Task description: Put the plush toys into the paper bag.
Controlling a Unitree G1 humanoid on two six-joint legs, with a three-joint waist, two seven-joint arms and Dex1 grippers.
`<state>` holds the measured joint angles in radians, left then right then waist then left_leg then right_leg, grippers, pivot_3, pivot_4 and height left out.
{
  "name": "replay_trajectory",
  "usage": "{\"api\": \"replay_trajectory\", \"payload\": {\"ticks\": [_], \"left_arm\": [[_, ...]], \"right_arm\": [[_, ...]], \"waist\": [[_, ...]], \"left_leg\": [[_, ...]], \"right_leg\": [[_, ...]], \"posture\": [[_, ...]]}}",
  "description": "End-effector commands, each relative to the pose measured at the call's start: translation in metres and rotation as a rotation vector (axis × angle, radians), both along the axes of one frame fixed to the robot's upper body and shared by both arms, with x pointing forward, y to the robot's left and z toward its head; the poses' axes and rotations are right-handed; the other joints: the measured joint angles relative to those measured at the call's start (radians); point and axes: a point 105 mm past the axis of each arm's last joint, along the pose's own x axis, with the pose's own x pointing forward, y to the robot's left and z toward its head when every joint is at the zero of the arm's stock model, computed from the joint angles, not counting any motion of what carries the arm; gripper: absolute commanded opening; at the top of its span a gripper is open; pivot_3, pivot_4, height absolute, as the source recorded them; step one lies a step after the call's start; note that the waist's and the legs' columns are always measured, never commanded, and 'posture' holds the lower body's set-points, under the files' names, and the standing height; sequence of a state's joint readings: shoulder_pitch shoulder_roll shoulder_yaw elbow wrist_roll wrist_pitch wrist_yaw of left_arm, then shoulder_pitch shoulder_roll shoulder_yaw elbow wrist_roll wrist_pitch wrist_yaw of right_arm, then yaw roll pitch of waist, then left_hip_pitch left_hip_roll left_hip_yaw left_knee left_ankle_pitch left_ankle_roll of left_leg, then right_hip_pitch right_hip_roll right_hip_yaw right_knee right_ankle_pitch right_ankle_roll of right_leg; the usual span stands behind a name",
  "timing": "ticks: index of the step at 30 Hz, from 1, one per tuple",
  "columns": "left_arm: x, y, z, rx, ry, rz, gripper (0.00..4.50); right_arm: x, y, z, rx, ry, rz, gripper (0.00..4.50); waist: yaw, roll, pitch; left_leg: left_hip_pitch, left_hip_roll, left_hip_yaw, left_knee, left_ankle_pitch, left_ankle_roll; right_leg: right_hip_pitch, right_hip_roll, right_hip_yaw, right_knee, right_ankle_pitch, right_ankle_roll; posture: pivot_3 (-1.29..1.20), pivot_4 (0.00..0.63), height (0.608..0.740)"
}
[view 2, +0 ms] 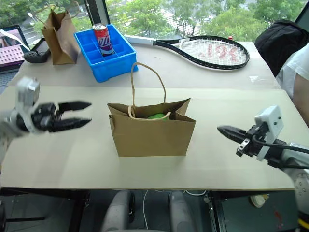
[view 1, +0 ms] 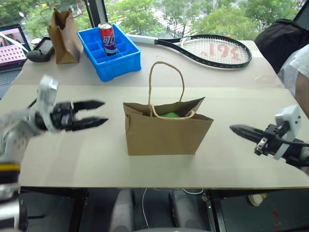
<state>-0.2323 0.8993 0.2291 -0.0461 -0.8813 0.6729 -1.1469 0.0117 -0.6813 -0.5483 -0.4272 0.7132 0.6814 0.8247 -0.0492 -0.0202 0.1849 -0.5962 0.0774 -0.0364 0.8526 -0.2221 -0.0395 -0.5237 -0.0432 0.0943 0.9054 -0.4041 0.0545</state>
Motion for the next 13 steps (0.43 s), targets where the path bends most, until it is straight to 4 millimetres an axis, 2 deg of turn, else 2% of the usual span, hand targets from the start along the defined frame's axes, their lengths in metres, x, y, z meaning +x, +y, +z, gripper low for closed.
{"api": "replay_trajectory", "payload": {"ticks": [1, 4, 6, 10, 13], "left_arm": [[-0.005, 0.000, -0.011, 0.081, -0.086, 0.233, 4.46], [-0.017, -0.009, -0.027, 0.078, -0.074, 0.323, 4.46], [-0.017, -0.009, -0.036, 0.103, -0.103, 0.410, 4.46], [-0.016, -0.007, -0.052, 0.113, -0.108, 0.471, 4.46], [-0.011, 0.003, -0.060, 0.125, -0.128, 0.549, 4.46]], "right_arm": [[-0.005, -0.006, 0.011, 0.022, -0.121, -0.105, 0.00], [-0.008, -0.007, 0.000, 0.012, -0.115, -0.150, 0.00], [-0.009, -0.004, -0.006, -0.004, -0.104, -0.150, 0.00], [-0.012, 0.000, -0.017, -0.026, -0.070, -0.129, 0.00], [-0.012, -0.003, -0.022, -0.049, -0.055, -0.142, 0.00]], "waist": [[0.007, 0.000, 0.000], [0.010, 0.000, 0.000], [0.011, 0.001, -0.001], [0.009, 0.001, -0.002], [0.009, 0.002, -0.002]], "left_leg": [[0.000, 0.000, 0.000, 0.001, 0.000, 0.000], [0.001, 0.001, 0.001, 0.001, 0.000, 0.000], [0.002, 0.002, 0.004, 0.001, 0.000, -0.001], [0.003, 0.004, 0.005, 0.001, 0.000, -0.001], [0.003, 0.004, 0.007, 0.001, 0.000, -0.001]], "right_leg": [[0.000, 0.000, 0.000, 0.000, 0.000, 0.000], [0.001, 0.000, -0.001, 0.000, 0.000, 0.000], [0.002, 0.000, 0.001, -0.001, 0.000, 0.000], [0.001, 0.001, 0.001, 0.000, 0.000, -0.001], [0.001, 0.001, 0.002, 0.000, -0.002, -0.003]], "posture": [[0.00, 0.150, 0.656], [0.00, 0.150, 0.656], [0.00, 0.150, 0.656], [0.00, 0.150, 0.656], [0.00, 0.150, 0.656]]}}
